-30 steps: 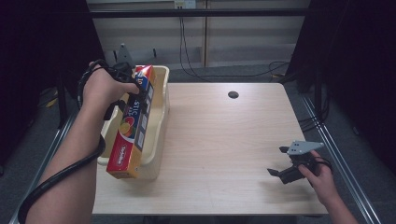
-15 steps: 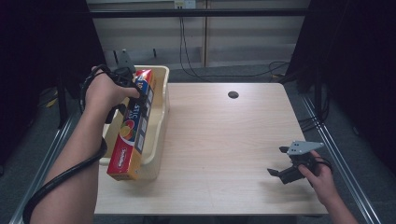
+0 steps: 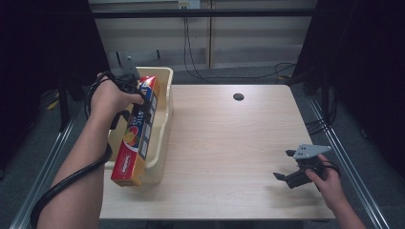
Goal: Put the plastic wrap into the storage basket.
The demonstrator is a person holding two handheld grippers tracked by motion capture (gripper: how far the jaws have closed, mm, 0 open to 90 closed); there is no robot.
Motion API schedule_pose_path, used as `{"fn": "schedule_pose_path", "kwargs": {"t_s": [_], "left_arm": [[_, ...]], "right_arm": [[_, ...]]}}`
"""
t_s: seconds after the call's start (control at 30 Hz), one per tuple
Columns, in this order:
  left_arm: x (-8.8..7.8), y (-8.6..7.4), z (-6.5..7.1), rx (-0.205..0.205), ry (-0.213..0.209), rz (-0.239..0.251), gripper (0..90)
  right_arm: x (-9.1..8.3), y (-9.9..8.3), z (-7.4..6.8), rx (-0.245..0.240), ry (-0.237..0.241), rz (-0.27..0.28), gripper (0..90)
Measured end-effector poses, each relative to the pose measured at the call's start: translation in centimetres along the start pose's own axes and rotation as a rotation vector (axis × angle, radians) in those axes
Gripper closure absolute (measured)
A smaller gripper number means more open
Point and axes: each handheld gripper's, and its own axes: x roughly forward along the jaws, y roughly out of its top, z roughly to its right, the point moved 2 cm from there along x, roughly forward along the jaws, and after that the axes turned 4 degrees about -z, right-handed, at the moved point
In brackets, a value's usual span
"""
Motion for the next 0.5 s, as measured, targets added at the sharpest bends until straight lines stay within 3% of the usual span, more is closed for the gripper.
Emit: {"fn": "schedule_pose_path", "kwargs": {"t_s": [0.5], "left_arm": [[1.7,0.9,-0.3,-0.019,0.008,0.001,40.5]], "right_arm": [[0.0,-0.1,0.0,0.000,0.004,-0.005,2.0]]}}
